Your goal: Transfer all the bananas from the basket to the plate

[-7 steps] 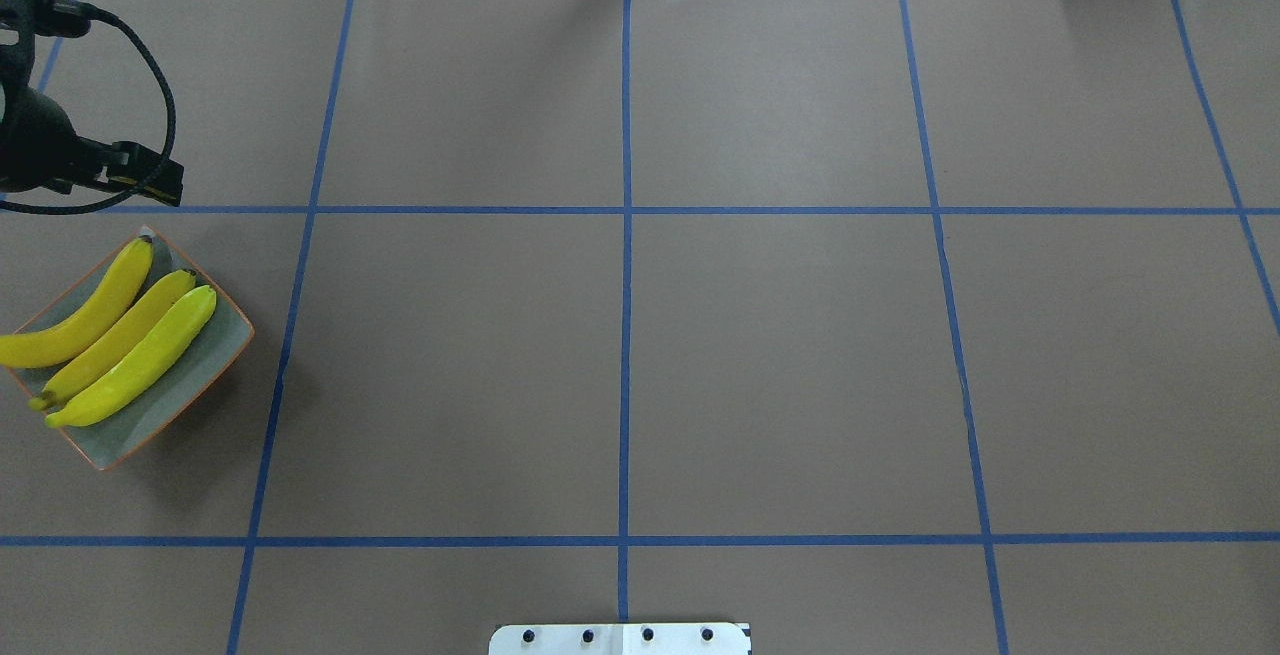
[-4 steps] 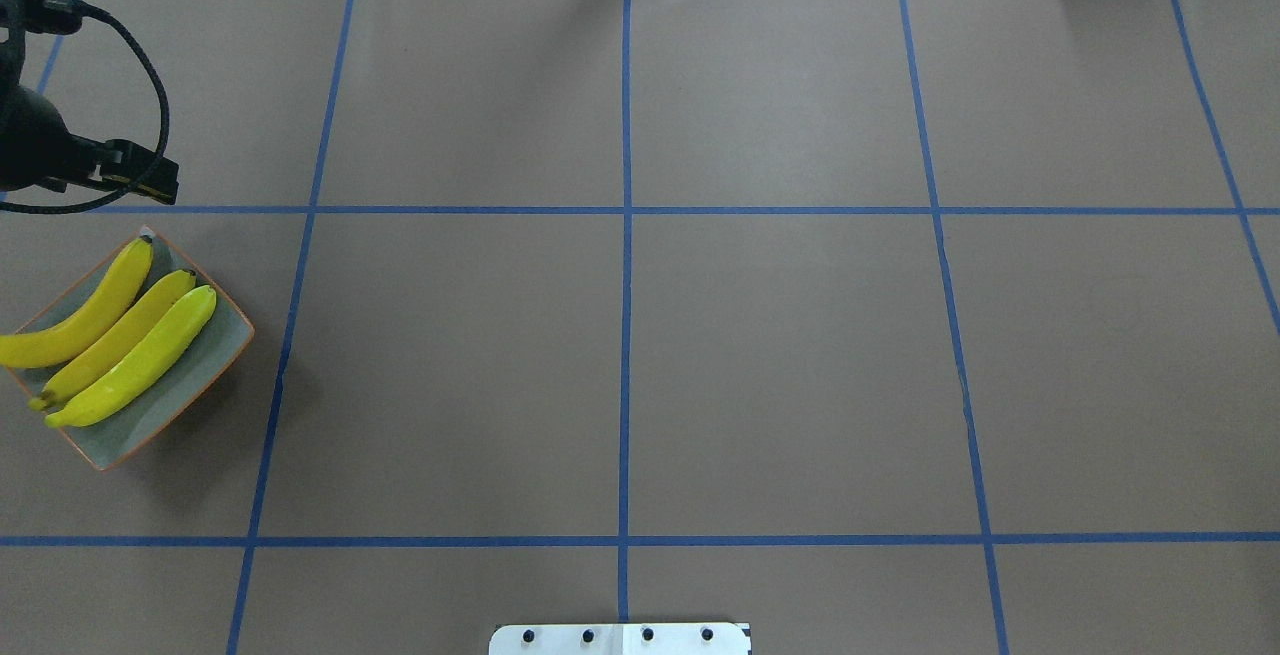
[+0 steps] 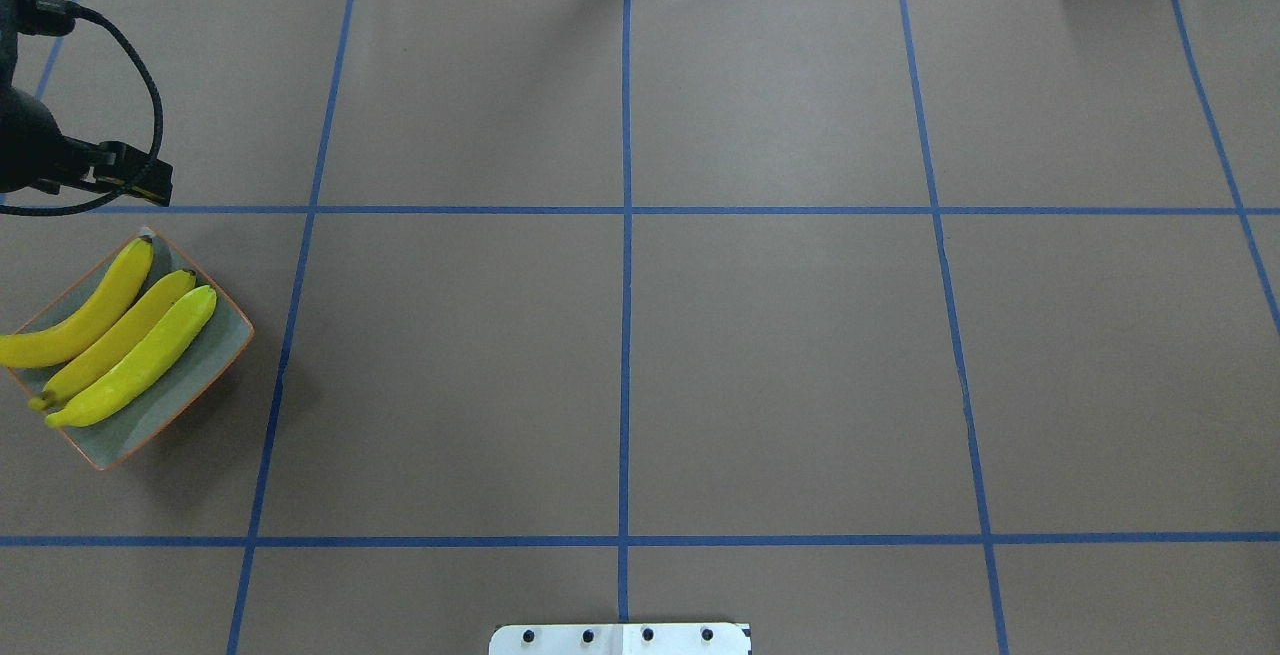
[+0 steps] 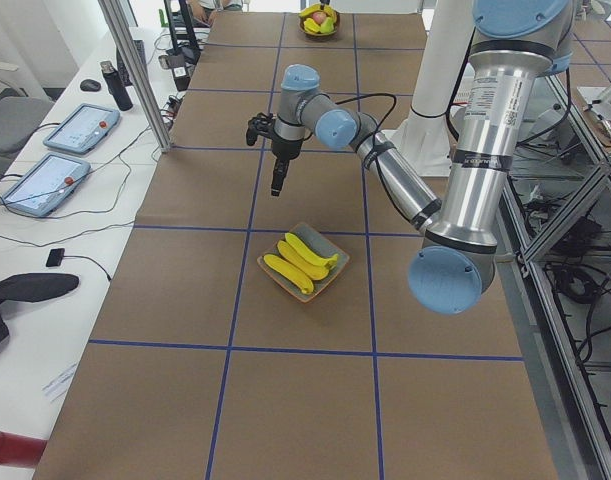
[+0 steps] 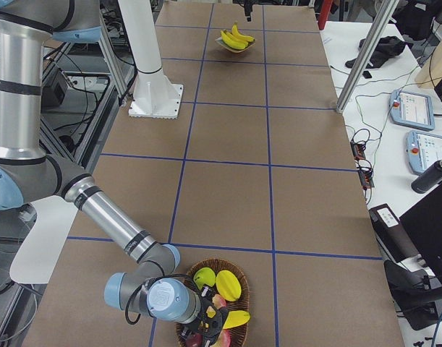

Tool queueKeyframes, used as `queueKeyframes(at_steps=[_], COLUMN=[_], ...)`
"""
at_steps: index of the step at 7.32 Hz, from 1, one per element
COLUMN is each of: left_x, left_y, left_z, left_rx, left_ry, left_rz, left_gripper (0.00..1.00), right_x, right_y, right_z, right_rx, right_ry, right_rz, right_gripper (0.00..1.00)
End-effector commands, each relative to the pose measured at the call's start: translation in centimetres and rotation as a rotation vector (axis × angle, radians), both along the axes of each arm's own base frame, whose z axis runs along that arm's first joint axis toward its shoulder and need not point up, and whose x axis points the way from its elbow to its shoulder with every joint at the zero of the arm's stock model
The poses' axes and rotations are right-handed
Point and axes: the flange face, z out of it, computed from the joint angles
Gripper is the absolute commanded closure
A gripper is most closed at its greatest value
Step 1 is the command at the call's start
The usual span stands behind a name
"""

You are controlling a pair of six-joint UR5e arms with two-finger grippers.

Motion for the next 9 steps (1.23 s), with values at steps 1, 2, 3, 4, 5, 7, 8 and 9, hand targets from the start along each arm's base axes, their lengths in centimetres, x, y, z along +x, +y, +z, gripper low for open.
queueKeyframes(at_steps=[1, 2, 3, 4, 5, 7, 8, 9], left_x=[-0.03, -0.11, -0.18, -0.25, -0.27, -0.36, -0.45, -0.45], left_y=[0.06, 0.16, 0.26, 0.37, 0.38, 0.56, 0.68, 0.68], left_z=[-0.03, -0.21, -0.40, -0.59, -0.51, -0.67, -0.58, -0.58], left_rx=[0.000, 0.005, 0.008, 0.011, 0.011, 0.012, 0.012, 0.012], left_ry=[0.001, 0.003, 0.005, 0.008, 0.007, 0.010, 0.009, 0.009], left_rz=[0.001, 0.000, 0.000, -0.001, 0.000, 0.000, 0.001, 0.001], left_gripper=[0.01, 0.01, 0.01, 0.01, 0.01, 0.01, 0.01, 0.01], right_x=[-0.11, -0.19, -0.28, -0.38, -0.47, -0.57, -0.62, -0.57], right_y=[0.14, 0.23, 0.07, 0.07, 0.24, 0.18, 0.11, -0.08], right_z=[0.19, 0.25, 0.24, 0.32, 0.51, 0.59, 0.51, 0.33], right_rx=[-0.004, -0.004, -0.004, -0.004, -0.011, -0.014, -0.009, -0.004], right_ry=[-0.009, -0.009, -0.004, -0.003, -0.003, -0.004, -0.004, -0.002], right_rz=[-0.002, -0.004, -0.010, -0.015, -0.014, -0.016, -0.021, -0.021], right_gripper=[0.25, 0.24, 0.21, 0.22, 0.30, 0.87, 1.00, 1.00])
